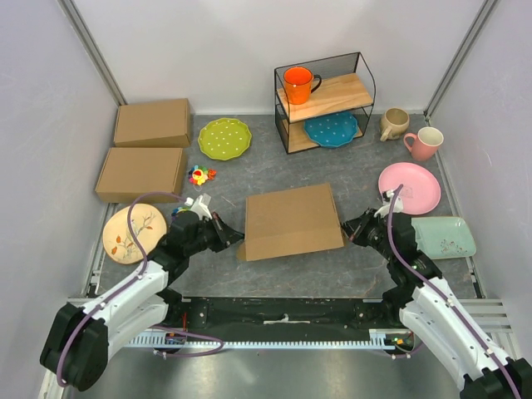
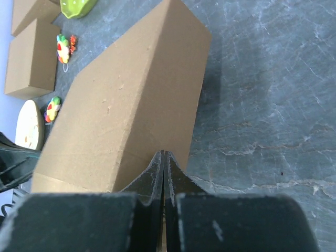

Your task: Fold the paper box

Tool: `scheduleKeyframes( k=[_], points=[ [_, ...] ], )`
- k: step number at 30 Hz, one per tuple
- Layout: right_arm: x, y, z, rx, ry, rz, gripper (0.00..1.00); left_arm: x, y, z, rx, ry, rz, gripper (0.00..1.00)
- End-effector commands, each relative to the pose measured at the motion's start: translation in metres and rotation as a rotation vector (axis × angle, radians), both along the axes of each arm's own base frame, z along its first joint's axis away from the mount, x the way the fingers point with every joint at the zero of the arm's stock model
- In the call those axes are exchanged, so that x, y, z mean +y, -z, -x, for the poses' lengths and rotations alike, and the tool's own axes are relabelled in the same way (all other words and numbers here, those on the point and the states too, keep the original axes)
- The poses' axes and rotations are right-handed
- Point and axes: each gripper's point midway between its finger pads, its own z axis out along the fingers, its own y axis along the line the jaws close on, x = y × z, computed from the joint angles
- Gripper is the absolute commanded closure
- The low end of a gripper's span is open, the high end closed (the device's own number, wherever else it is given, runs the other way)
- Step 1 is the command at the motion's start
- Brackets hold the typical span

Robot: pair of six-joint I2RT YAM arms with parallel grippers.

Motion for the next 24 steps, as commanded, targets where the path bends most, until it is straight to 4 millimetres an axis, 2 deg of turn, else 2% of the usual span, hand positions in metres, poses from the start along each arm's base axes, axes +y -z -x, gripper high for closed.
scheduleKeyframes(
  k=[1, 5, 8, 11, 13, 14, 20, 24],
  points=[
    [0.025, -0.014, 0.019, 0.016, -0.141, -0.078, 1.00, -0.024, -0.062, 0.006, -0.123, 0.137, 0.128, 0.97],
    [0.023, -0.020, 0.022, 0.003, -0.135, -0.090, 1.00, -0.025, -0.072, 0.008, -0.135, 0.141, 0.155, 0.97],
    [0.022, -0.033, 0.022, -0.018, -0.127, -0.095, 1.00, -0.026, -0.085, 0.007, -0.150, 0.137, 0.176, 0.97],
    [0.022, -0.057, 0.020, -0.053, -0.123, -0.108, 1.00, -0.028, -0.110, 0.003, -0.192, 0.134, 0.196, 0.96],
    [0.021, -0.062, 0.019, -0.047, -0.115, -0.108, 1.00, -0.028, -0.120, 0.001, -0.205, 0.135, 0.199, 0.96],
    [0.021, -0.071, 0.018, -0.058, -0.114, -0.111, 1.00, -0.029, -0.129, 0.000, -0.217, 0.138, 0.203, 0.96],
    [0.020, -0.079, 0.016, -0.032, -0.093, -0.112, 1.00, -0.032, -0.145, -0.004, -0.226, 0.143, 0.206, 0.96],
    [0.019, -0.080, 0.014, -0.009, -0.078, -0.107, 1.00, -0.032, -0.145, -0.006, -0.217, 0.134, 0.203, 0.96]
  ],
)
